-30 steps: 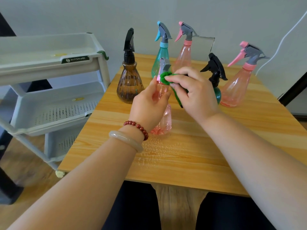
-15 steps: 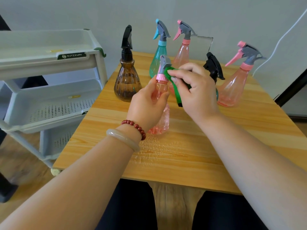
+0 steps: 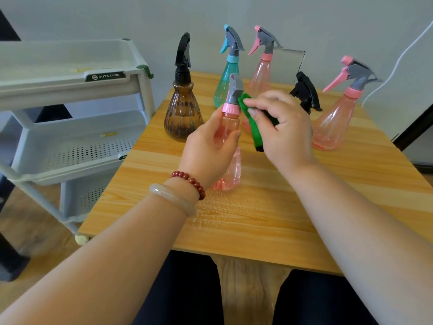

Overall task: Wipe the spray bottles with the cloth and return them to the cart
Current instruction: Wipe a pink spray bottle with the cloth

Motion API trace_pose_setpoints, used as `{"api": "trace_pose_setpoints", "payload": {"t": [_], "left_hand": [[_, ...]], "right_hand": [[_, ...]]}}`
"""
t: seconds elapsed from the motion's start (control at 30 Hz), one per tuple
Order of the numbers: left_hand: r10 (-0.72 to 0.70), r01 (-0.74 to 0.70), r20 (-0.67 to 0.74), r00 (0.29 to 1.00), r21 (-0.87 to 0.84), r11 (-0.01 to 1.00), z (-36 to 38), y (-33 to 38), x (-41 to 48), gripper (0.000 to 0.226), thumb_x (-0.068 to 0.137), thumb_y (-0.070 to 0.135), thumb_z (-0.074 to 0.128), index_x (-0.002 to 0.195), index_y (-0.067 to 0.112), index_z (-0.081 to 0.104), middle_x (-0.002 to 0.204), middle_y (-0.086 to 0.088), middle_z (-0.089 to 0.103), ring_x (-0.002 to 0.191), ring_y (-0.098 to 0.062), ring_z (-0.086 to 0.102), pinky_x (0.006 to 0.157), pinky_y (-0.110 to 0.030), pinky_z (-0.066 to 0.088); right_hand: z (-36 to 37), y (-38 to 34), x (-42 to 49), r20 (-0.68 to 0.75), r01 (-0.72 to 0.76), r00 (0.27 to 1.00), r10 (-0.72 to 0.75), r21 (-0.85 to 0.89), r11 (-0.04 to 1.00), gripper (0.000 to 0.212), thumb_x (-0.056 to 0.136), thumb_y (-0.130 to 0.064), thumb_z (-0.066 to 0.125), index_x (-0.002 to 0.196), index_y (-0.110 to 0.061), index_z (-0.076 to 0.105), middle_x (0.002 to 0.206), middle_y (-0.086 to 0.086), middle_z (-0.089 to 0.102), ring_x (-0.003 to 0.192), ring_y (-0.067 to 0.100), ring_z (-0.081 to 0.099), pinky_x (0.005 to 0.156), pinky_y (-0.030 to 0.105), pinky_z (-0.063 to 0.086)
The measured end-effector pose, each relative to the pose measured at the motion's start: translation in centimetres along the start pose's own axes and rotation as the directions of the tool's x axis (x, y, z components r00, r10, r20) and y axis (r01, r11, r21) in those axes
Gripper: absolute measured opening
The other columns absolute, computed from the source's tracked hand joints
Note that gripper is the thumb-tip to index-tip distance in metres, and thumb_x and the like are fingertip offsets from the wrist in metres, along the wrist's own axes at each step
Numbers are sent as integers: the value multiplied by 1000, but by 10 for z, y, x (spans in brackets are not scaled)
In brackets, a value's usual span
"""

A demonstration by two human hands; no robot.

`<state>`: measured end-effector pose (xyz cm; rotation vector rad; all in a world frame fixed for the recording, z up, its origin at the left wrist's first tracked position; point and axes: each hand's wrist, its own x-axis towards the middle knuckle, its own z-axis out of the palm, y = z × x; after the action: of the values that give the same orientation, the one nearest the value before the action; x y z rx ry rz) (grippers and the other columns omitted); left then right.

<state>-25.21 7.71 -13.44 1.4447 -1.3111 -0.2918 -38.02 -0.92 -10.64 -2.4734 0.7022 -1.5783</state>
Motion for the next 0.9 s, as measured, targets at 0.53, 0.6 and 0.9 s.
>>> {"api": "trace_pose_setpoints", "payload": {"t": [0.53,0.6,0.9], "left_hand": [[-45,52,90,995,-78,996,-20,-8,5,48,98,32,54,143,35,37,110,16,62,92,5,62,75,-9,50],[-24,28,67,997,-57,998,-20,-11,6,42,101,26,49,142,28,40,106,15,63,90,5,61,72,-7,48],[119,-116,-67,991,35,993,-6,-16,8,36,96,25,61,130,15,52,108,5,61,95,0,58,81,-7,44]], "right_hand": [[-19,-12,16,-158,-34,987,38,26,999,20,92,-7,61,111,-6,68,106,-16,56,103,-15,50,93,11,40],[-19,-16,22,-162,-28,986,34,37,999,26,92,-9,61,118,-7,63,112,-15,57,108,-13,50,96,12,40],[10,-20,17,-104,139,983,-153,-126,982,20,89,-3,64,106,-3,73,99,11,66,93,20,60,86,14,40]]}}
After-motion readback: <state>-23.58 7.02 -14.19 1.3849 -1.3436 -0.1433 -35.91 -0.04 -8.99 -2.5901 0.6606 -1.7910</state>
